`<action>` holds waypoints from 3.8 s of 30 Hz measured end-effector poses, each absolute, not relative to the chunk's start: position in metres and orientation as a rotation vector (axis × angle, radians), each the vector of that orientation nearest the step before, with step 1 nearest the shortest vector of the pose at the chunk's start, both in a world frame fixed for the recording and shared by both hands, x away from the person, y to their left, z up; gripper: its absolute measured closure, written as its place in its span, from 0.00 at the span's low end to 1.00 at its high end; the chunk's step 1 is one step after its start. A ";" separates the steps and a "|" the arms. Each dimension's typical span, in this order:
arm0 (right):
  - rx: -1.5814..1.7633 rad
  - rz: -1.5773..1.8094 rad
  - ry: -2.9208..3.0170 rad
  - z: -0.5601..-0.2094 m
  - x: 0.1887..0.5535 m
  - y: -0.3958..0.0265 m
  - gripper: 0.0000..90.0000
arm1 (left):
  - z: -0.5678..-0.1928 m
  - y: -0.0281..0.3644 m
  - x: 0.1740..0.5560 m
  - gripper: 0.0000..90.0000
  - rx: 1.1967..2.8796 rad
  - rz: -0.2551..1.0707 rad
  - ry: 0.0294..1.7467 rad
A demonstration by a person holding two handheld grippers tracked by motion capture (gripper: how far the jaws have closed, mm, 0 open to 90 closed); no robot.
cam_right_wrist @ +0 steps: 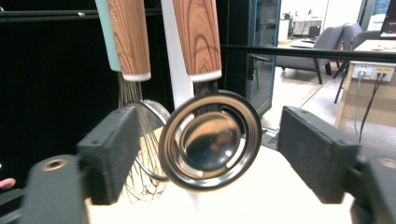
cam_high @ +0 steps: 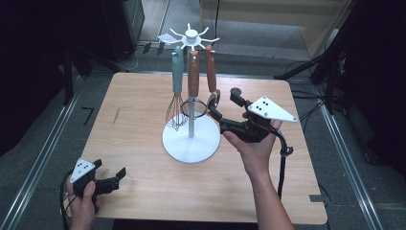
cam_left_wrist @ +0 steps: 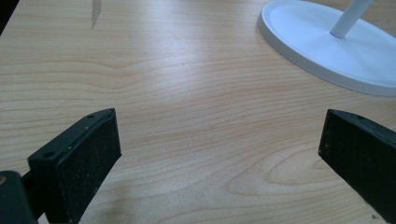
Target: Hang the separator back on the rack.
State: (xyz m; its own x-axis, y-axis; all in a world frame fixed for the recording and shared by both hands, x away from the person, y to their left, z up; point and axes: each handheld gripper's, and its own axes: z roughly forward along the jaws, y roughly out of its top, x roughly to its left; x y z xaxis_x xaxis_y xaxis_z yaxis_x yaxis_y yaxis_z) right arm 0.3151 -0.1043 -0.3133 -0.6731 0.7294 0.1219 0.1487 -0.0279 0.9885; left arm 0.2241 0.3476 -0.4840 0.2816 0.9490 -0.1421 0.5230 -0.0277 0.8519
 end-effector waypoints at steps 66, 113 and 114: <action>1.153 1.359 1.874 -0.479 0.274 -0.153 0.00 | -0.484 0.348 0.223 0.00 1.676 0.625 1.358; 1.358 1.214 1.755 -0.501 0.242 -0.255 0.00 | -0.484 0.347 0.222 0.00 1.672 0.630 1.361; 1.374 1.216 1.747 -0.501 0.240 -0.258 0.00 | -0.484 0.347 0.222 0.00 1.673 0.631 1.362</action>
State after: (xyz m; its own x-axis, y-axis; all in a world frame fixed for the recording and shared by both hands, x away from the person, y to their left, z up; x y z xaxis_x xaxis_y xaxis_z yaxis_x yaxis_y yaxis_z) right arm 0.2405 -0.2585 -0.5013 -0.2854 0.9551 0.0800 0.4070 0.0452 0.9123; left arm 0.2224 0.3473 -0.4838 0.2747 0.9523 -0.1329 0.5147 -0.0289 0.8569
